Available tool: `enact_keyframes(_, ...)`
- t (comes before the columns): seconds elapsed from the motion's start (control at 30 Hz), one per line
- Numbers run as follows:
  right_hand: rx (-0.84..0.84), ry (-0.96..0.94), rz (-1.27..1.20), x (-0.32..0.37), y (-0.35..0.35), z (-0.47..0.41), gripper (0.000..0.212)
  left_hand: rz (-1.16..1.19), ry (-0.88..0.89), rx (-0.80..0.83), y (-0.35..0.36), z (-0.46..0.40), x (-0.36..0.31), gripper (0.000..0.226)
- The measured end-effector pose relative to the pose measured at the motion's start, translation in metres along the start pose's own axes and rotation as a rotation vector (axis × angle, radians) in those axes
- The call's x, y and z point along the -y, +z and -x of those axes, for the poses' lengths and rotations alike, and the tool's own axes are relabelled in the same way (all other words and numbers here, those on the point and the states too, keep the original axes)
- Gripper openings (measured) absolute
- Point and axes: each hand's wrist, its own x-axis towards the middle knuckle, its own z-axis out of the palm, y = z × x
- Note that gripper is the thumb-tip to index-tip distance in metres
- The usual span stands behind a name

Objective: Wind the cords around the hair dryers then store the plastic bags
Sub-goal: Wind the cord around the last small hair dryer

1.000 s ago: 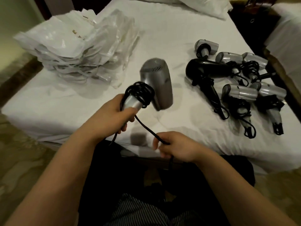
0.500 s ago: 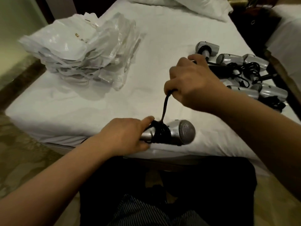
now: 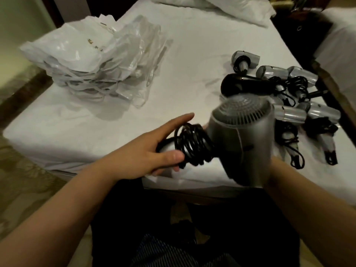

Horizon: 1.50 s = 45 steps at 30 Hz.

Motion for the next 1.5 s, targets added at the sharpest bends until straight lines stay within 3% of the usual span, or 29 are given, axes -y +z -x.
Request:
enact_keyframes(0.07, 0.091, 0.147, -0.471, -0.012, 0.011, 0.011, 0.054, 0.181, 0.065, -0.066, 0.0, -0.007, 0.01, 0.075)
enact_keyframes(0.1, 0.05, 0.184, -0.652, -0.011, 0.014, 0.021, 0.049, 0.242, 0.088, -0.115, -0.001, -0.01, 0.012, 0.066)
enact_keyframes(0.17, -0.113, 0.14, -0.936, -0.009, 0.016, 0.041, 0.012, 0.337, 0.108, -0.222, -0.001, -0.012, 0.016, 0.056)
enact_keyframes(0.27, -0.339, 0.237, -1.141, -0.015, 0.03, 0.053, 0.041, 0.413, 0.108, -0.376, 0.001, -0.012, 0.022, 0.059)
enact_keyframes(0.4, -0.416, 0.493, -1.072, -0.04, 0.061, 0.057, 0.037, 0.406, 0.084, -0.525, -0.001, -0.011, 0.02, 0.046)
enact_keyframes(0.5, -0.448, 0.759, -0.819, -0.064, 0.077, 0.074, 0.036, 0.41, 0.056, -0.641, -0.007, -0.011, 0.013, 0.043)
enact_keyframes(0.63, -0.36, 0.995, -0.615, -0.083, 0.084, 0.085, 0.034, 0.425, 0.033, -0.678, -0.008, -0.012, 0.005, 0.049)
enact_keyframes(0.7, -0.207, 0.998, -0.303, -0.087, 0.08, 0.081, 0.028, 0.403, 0.023, -0.643, -0.003, -0.015, 0.005, 0.041)
enact_keyframes(0.8, 0.038, 0.778, 0.221, -0.065, 0.07, 0.066, 0.02, 0.348, 0.054, -0.523, 0.006, -0.018, 0.003, 0.025)
enact_keyframes(0.87, -0.056, 0.703, 0.222, -0.042, 0.063, 0.056, 0.022, 0.321, 0.065, -0.436, 0.012, -0.02, -0.001, 0.023)
enact_keyframes(0.93, -0.422, 0.662, 0.0, -0.013, 0.049, 0.046, 0.028, 0.321, 0.062, -0.391, 0.018, -0.022, -0.006, 0.019)
enact_keyframes(1.0, -0.714, 0.496, -0.562, 0.012, 0.034, 0.04, 0.032, 0.332, 0.055, -0.389, 0.02, -0.024, -0.01, 0.02)
enact_keyframes(1.07, -0.696, 0.345, -1.22, 0.034, 0.02, 0.042, 0.029, 0.338, 0.076, -0.379, 0.02, -0.024, -0.013, 0.02)
enact_keyframes(1.1, -0.664, 0.345, -1.338, 0.039, 0.012, 0.044, 0.035, 0.337, 0.086, -0.375, 0.019, -0.024, -0.014, 0.023)
enact_keyframes(1.13, -0.648, 0.379, -1.292, 0.04, 0.006, 0.043, 0.04, 0.337, 0.086, -0.375, 0.017, -0.023, -0.016, 0.024)
enact_keyframes(1.2, -0.746, 0.416, -0.864, 0.039, -0.001, 0.04, 0.034, 0.334, 0.075, -0.385, 0.014, -0.02, -0.018, 0.02)
enact_keyframes(1.27, -0.902, 0.24, -0.379, 0.043, -0.006, 0.037, 0.029, 0.312, 0.053, -0.395, 0.012, -0.018, -0.02, 0.02)
enact_keyframes(1.33, -0.821, 0.15, -0.116, 0.054, -0.003, 0.034, 0.037, 0.279, 0.046, -0.387, 0.012, -0.018, -0.022, 0.022)
enact_keyframes(1.43, -0.558, 0.348, -0.209, 0.057, 0.012, 0.024, 0.067, 0.304, 0.06, -0.386, 0.015, -0.02, -0.026, 0.019)
enact_keyframes(1.5, -0.505, 0.419, -0.389, 0.054, 0.024, 0.02, 0.056, 0.305, 0.067, -0.378, 0.015, -0.02, -0.029, 0.019)
